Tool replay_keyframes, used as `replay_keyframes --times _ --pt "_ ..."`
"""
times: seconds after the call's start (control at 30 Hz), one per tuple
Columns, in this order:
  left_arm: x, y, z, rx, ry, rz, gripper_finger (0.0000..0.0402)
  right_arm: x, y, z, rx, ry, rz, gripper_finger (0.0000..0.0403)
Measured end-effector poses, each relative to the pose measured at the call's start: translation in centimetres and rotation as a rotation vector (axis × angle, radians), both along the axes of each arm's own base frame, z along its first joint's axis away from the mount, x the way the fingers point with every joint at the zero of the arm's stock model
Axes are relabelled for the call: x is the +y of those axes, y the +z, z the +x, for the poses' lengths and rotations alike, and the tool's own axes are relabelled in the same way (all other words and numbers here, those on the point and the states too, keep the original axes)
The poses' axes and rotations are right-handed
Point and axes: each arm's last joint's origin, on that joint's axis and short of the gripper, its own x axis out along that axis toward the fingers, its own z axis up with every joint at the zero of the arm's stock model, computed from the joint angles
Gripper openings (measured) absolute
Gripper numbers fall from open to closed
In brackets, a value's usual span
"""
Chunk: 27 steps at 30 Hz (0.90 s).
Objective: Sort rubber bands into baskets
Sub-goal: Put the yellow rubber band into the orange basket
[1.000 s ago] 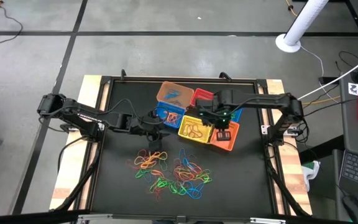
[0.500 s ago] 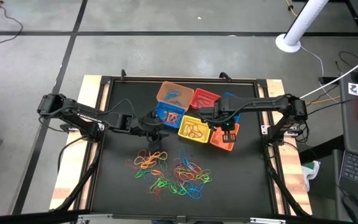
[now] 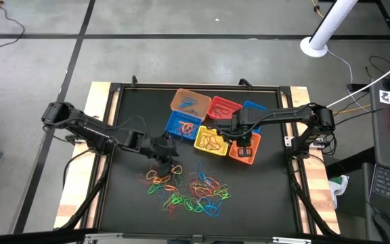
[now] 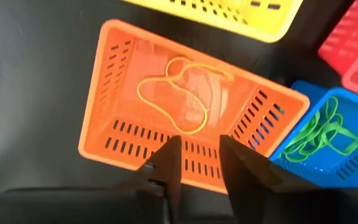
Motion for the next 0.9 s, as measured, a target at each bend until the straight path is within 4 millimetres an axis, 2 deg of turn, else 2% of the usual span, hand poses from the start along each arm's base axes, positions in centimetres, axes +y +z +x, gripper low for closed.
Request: replay_keyframes --times 0.23,0.7,0.8,0.9 --pt "-1.8 -2.4 0.5 0.078 -0.090 0.047 0.0160 0.0 -0.1 0.6 -0.065 0.000 -0.004 0.0159" --pt "-1.6 -7.6 1.8 0.247 -0.026 0.067 0.0159 -0.1 -0.1 1.1 -0.115 0.000 -0.007 0.0163" --pt "-1.6 -8.0 1.9 0.256 -0.017 0.068 0.0146 -0.1 -0.1 1.1 -0.115 0.000 -0.007 0.0163" --pt "-1.6 -7.9 1.9 0.255 -0.014 0.069 0.0115 -0.1 -0.1 1.1 -0.115 0.000 -0.007 0.0163"
